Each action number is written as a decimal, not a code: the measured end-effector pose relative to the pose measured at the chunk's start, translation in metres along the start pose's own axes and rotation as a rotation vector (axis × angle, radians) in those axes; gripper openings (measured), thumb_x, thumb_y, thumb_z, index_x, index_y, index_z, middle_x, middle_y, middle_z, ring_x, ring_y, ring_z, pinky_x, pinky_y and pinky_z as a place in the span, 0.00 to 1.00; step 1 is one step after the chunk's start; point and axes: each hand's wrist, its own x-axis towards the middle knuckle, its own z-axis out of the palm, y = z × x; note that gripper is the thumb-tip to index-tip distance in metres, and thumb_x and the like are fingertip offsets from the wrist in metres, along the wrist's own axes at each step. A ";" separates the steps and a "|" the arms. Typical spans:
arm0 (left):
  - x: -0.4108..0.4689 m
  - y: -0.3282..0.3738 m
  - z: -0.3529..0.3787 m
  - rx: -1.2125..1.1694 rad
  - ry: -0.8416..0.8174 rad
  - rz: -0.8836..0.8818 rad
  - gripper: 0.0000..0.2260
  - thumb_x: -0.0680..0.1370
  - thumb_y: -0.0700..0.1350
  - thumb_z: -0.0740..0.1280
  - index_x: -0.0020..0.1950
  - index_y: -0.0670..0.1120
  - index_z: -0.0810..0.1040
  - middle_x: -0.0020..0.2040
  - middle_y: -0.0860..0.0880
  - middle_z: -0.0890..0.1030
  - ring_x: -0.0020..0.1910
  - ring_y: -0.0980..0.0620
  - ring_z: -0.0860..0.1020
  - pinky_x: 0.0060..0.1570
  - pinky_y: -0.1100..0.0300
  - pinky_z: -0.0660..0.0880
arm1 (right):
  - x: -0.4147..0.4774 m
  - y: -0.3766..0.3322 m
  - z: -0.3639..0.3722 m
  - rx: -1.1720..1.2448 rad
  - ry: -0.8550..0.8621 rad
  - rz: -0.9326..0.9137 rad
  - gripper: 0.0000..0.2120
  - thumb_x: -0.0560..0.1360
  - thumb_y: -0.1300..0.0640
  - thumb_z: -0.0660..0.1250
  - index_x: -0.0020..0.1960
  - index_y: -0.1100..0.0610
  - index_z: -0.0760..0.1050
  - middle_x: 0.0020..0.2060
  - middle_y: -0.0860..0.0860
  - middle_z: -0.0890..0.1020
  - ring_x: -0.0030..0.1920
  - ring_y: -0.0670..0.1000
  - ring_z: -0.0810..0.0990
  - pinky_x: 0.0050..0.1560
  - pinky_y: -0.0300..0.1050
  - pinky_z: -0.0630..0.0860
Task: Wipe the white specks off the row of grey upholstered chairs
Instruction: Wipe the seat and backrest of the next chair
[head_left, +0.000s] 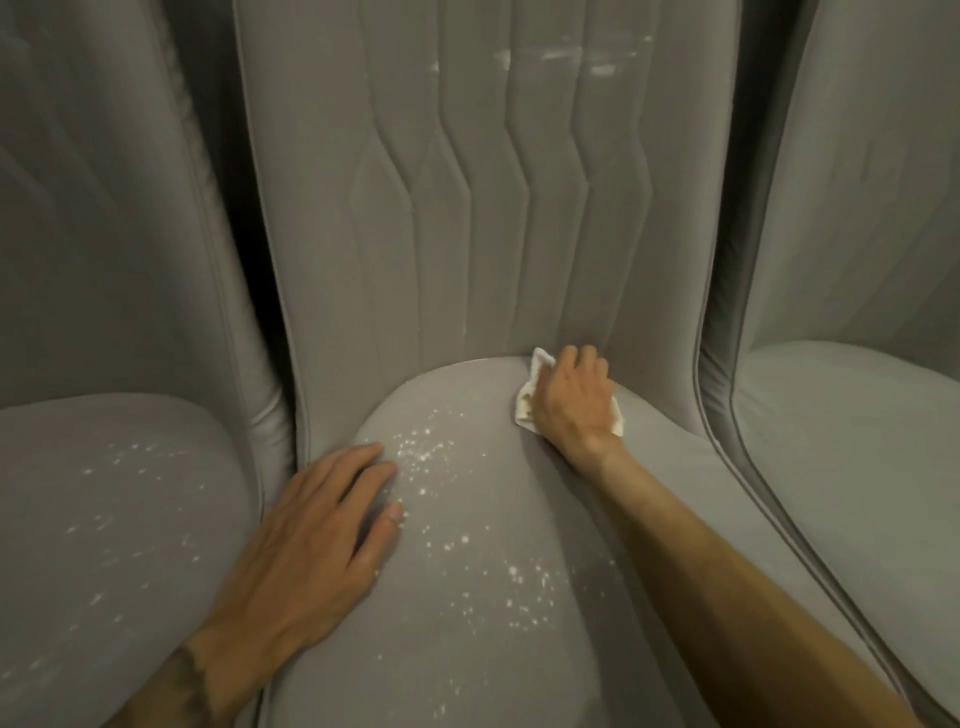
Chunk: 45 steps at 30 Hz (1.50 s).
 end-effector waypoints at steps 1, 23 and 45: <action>0.000 0.001 -0.001 0.002 0.000 0.003 0.22 0.84 0.58 0.56 0.70 0.48 0.77 0.73 0.52 0.74 0.71 0.51 0.72 0.72 0.58 0.63 | -0.003 -0.015 0.005 0.027 -0.042 -0.109 0.14 0.82 0.57 0.52 0.62 0.61 0.68 0.60 0.60 0.72 0.59 0.60 0.70 0.56 0.54 0.66; -0.014 -0.009 -0.008 0.156 0.117 0.051 0.08 0.86 0.48 0.54 0.56 0.51 0.73 0.53 0.52 0.72 0.47 0.49 0.69 0.48 0.50 0.71 | -0.023 -0.038 0.005 -0.047 -0.038 -0.248 0.15 0.83 0.57 0.51 0.62 0.63 0.70 0.58 0.63 0.74 0.57 0.61 0.71 0.55 0.56 0.65; -0.014 -0.002 -0.014 0.251 -0.032 -0.014 0.18 0.87 0.46 0.43 0.57 0.45 0.73 0.53 0.46 0.71 0.50 0.47 0.66 0.54 0.51 0.68 | -0.048 -0.088 0.007 -0.013 -0.097 -0.413 0.15 0.84 0.51 0.50 0.60 0.60 0.69 0.57 0.59 0.74 0.55 0.60 0.71 0.56 0.53 0.66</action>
